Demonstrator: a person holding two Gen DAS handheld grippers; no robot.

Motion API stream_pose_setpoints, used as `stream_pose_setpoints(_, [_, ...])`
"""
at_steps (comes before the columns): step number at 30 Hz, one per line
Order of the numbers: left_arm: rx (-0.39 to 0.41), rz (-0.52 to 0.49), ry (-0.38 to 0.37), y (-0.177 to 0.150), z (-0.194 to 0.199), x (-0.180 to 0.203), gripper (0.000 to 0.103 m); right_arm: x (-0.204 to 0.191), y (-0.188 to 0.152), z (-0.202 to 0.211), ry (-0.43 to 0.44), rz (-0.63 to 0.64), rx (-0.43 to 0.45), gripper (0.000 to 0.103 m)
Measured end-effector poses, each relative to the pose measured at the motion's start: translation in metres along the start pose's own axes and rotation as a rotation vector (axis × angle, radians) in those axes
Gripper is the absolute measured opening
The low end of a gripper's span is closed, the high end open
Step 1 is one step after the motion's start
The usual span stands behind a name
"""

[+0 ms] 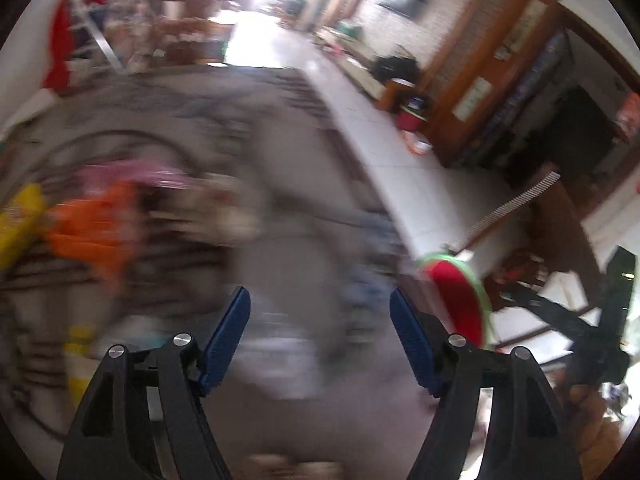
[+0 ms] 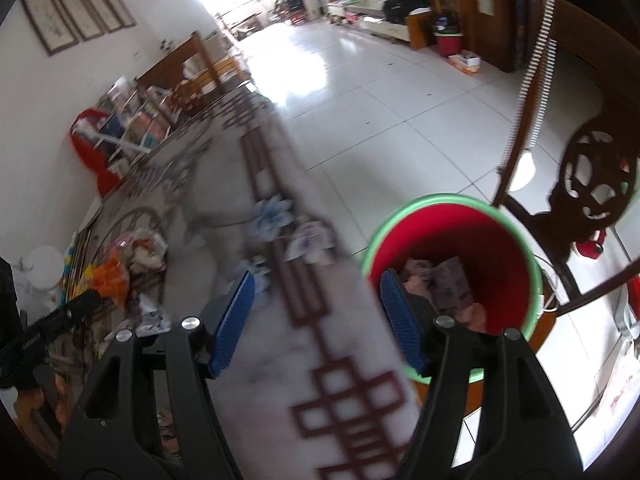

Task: Collect trash
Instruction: 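Grasp the yellow iced tea carton with the left tool while the right tool returns to the table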

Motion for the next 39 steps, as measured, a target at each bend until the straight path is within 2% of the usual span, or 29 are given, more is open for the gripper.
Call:
stream_pose_setpoints(2, [0.025, -0.002, 0.085, 0.01, 0.015, -0.044, 0.078, -0.021, -0.005, -0.002, 0.012, 0.022, -0.009, 0.064])
stream_pose_setpoints(4, [0.003, -0.035, 0.191, 0.025, 0.031, -0.1, 0.081, -0.039, -0.01, -0.004, 0.024, 0.04, -0.016, 0.064])
stream_pose_setpoints(6, [-0.058, -0.077, 0.279, 0.037, 0.04, -0.148, 0.087, -0.061, -0.017, -0.007, 0.035, 0.06, -0.026, 0.064])
stream_pose_setpoints(9, [-0.198, -0.125, 0.381, 0.048, 0.041, -0.213, 0.089, -0.09, -0.031, -0.011, 0.051, 0.081, -0.045, 0.064])
stream_pose_setpoints(11, [-0.269, -0.146, 0.42, 0.053, 0.036, -0.249, 0.089, -0.107, -0.041, -0.013, 0.06, 0.091, -0.057, 0.064])
stream_pose_setpoints(13, [-0.321, -0.145, 0.425, 0.055, 0.028, -0.273, 0.09, -0.124, -0.05, -0.014, 0.067, 0.101, -0.067, 0.064])
stream_pose_setpoints(17, [-0.408, -0.137, 0.445, 0.05, 0.01, -0.308, 0.09, -0.144, -0.062, -0.009, 0.07, 0.098, -0.064, 0.064])
stream_pose_setpoints(21, [-0.462, -0.157, 0.442, 0.049, -0.009, -0.326, 0.093, -0.148, -0.07, -0.002, 0.051, 0.07, -0.054, 0.067])
stream_pose_setpoints(25, [-0.484, -0.151, 0.397, 0.049, -0.023, -0.329, 0.092, -0.15, -0.076, 0.001, 0.036, 0.055, -0.053, 0.067])
stream_pose_setpoints(26, [-0.486, -0.149, 0.389, 0.048, -0.026, -0.331, 0.088, -0.153, -0.077, 0.002, 0.033, 0.057, -0.053, 0.067])
stream_pose_setpoints(27, [-0.481, -0.145, 0.389, 0.048, -0.027, -0.331, 0.076, -0.155, -0.077, 0.002, 0.032, 0.059, -0.053, 0.067])
stream_pose_setpoints(30, [-0.427, -0.116, 0.348, 0.049, -0.023, -0.324, 0.065, -0.165, -0.079, 0.002, 0.032, 0.075, -0.054, 0.067])
stream_pose_setpoints(34, [-0.314, -0.08, 0.264, 0.043, -0.003, -0.298, 0.064, -0.184, -0.08, -0.006, 0.041, 0.117, -0.068, 0.067])
stream_pose_setpoints(39, [-0.219, 0.015, 0.124, 0.007, 0.018, -0.258, 0.065, -0.225, -0.072, -0.031, 0.064, 0.231, -0.097, 0.067])
Point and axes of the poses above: each gripper's, at about its wrist camera, not at the fingertips, and z roughly against the way its jaws point, x to its right, y to its top, the point moved 8 cm from there along -z, roughly the way its jaws point, and after that the axes turned 5 degrees about -y, right-handed, at the moved point
